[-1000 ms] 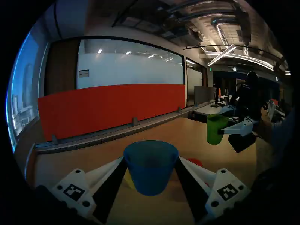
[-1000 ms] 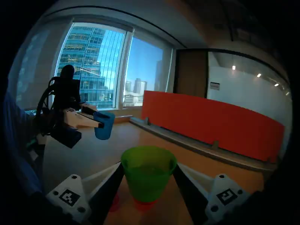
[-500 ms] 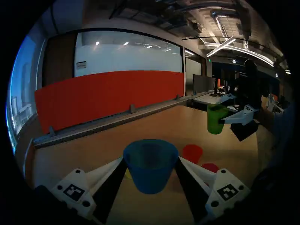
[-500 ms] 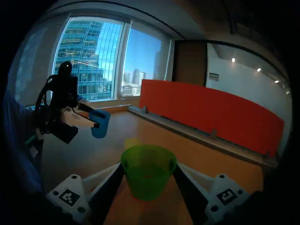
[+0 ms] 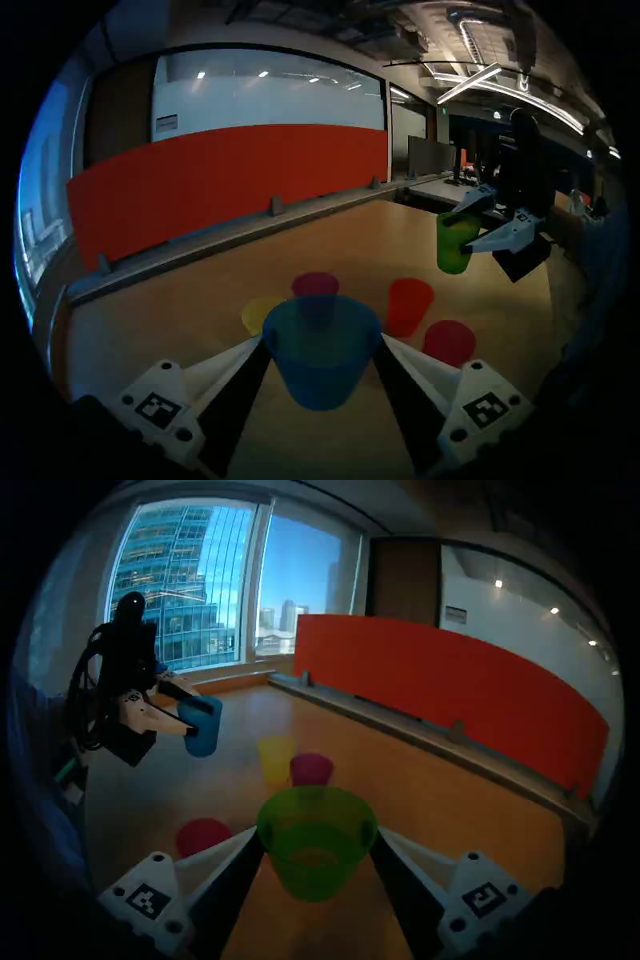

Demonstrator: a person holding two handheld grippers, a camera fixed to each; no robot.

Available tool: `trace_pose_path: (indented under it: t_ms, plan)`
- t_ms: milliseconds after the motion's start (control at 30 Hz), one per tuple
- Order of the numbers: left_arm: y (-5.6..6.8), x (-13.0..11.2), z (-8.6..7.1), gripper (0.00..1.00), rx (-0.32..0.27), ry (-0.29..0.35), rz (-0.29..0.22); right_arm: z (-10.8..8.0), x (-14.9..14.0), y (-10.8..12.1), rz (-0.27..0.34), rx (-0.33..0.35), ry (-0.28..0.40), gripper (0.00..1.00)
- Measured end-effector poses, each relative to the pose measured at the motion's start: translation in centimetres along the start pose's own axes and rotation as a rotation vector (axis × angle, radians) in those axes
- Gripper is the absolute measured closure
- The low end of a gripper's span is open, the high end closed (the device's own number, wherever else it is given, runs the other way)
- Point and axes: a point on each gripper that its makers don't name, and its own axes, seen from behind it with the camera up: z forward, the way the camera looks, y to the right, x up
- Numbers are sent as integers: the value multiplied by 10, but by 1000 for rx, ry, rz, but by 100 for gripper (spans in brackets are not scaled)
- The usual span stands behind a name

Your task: Pour water

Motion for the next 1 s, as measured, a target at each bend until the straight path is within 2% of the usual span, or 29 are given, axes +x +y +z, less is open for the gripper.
trace_pose_path:
  t_ms: [433, 1000]
  plan:
    - [7, -40, 11, 13, -34, -130, 25, 10, -37, 6, 10, 6, -107, 9]
    - [12, -83, 27, 14, -73, -256, 59, 21, -70, 6, 9, 22, -195, 9]
